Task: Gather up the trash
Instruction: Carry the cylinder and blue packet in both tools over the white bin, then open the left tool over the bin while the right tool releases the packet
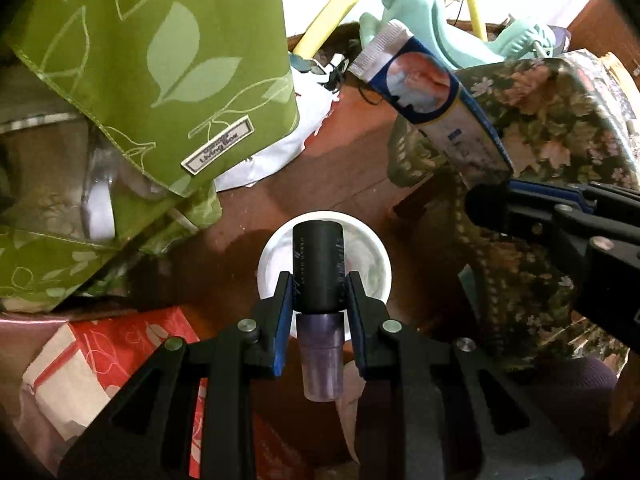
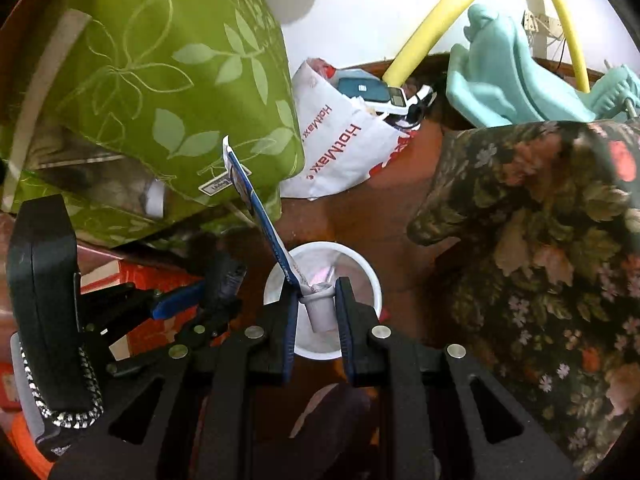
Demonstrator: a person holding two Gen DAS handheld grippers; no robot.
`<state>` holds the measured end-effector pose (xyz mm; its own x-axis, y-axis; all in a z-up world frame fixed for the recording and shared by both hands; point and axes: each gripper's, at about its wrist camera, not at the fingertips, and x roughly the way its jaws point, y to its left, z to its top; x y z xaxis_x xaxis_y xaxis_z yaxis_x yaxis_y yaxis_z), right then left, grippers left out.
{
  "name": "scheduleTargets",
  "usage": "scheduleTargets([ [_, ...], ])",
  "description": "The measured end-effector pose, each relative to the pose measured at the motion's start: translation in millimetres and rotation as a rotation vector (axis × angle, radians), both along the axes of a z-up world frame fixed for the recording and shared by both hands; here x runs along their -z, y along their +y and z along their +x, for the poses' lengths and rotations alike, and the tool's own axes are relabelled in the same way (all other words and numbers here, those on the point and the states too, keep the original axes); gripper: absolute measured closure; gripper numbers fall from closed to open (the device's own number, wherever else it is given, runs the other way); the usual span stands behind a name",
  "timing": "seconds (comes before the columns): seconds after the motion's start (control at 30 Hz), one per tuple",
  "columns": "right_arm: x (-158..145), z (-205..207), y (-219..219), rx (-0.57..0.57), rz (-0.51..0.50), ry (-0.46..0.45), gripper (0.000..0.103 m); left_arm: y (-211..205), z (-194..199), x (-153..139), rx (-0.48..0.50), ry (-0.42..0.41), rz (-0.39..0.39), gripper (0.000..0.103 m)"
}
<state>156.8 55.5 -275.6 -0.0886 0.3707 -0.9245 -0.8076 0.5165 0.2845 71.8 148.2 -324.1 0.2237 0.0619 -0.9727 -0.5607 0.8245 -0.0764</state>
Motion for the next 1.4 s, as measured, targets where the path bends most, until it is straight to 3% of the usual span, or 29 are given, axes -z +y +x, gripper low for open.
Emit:
scheduleTargets([
  [0.3,22,0,13,-0.021,-0.053,0.067,0.084,16,3,14,-0.057,0.029,-0.049,0.078],
  [0.37,26,0,12,-0.022,-0.058,0.099,0.08,16,2,14,-0.062,0.041,-0.039,0.078],
  [0.43,27,1,10,-0.015,-0.058,0.117,0.066,15,0,12,-0.06,0.046,-0.03,0.078],
  [0.53,21,0,6,-0.004,-0.05,0.103,0.065,13,-3,6,-0.062,0.041,-0.037,0.078],
  [0.97,-38,1,-34,0.035,0.02,-0.017,0.065,-12,-4,-47,-0.024,-0.023,0.025,0.077],
  [1.4,-112,16,-104,0.175,0.11,-0.184,0.065,-68,28,-122,0.108,-0.169,0.07,0.077],
])
